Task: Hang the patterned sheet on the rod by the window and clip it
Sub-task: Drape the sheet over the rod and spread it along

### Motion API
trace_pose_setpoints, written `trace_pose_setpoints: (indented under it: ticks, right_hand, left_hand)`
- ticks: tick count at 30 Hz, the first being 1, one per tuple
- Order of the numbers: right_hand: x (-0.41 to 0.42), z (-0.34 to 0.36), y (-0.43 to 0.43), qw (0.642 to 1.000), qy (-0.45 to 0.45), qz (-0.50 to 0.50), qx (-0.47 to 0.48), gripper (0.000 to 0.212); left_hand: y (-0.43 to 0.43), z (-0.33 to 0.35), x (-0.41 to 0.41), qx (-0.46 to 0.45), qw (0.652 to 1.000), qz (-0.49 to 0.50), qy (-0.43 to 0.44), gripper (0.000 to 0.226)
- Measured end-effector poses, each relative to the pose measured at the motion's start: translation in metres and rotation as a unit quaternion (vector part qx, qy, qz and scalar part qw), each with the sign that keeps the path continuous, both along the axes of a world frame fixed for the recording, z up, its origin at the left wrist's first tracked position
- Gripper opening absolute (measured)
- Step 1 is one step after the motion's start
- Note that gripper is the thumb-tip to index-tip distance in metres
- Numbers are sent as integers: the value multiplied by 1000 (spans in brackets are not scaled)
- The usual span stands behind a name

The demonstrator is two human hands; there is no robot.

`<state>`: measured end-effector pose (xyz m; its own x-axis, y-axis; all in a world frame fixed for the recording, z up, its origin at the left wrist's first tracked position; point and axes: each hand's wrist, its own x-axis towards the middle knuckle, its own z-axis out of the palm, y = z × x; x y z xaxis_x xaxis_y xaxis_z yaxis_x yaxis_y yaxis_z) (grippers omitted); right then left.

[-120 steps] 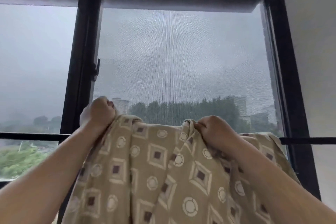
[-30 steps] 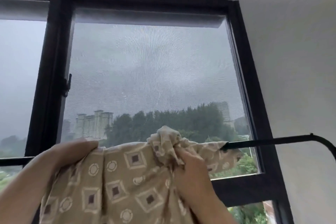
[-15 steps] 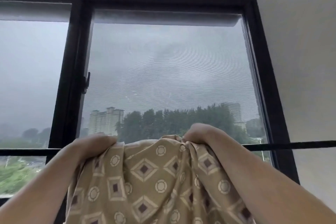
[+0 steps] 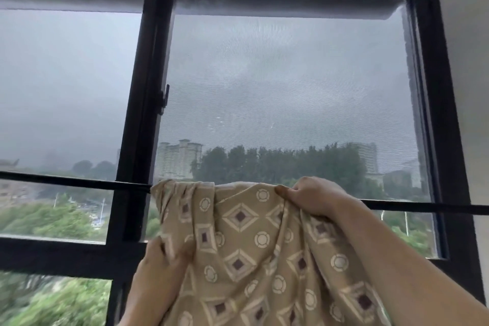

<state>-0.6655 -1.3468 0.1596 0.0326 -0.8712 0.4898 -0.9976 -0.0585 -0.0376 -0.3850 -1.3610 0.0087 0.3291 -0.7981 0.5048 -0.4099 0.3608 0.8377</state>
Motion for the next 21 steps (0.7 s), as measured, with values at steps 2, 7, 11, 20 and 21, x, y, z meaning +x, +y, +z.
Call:
trace_pose_setpoints:
  ticks: [2,7,11,20,21]
  right_hand:
    - [2,1,-6,1000,3,-20,-8,73]
    - [11,1,-10,999,7,-34,-20,71]
    - [16,4,-6,999,-6,-49,-6,68]
    - [2,-12,6,977,-165,42,-131,25]
    - [-1,-24,14,954,-219,41,-201,27]
  left_hand:
    - [-2,8,12,-55,997,9,-45,21]
    - [-9,81,34,-184,973,48,-127,24]
    - [-38,155,41,-182,979,-51,-73,20]
    - [-89,183,43,91,980,-129,-122,33]
    - [-92,182,44,117,971,-145,-149,34]
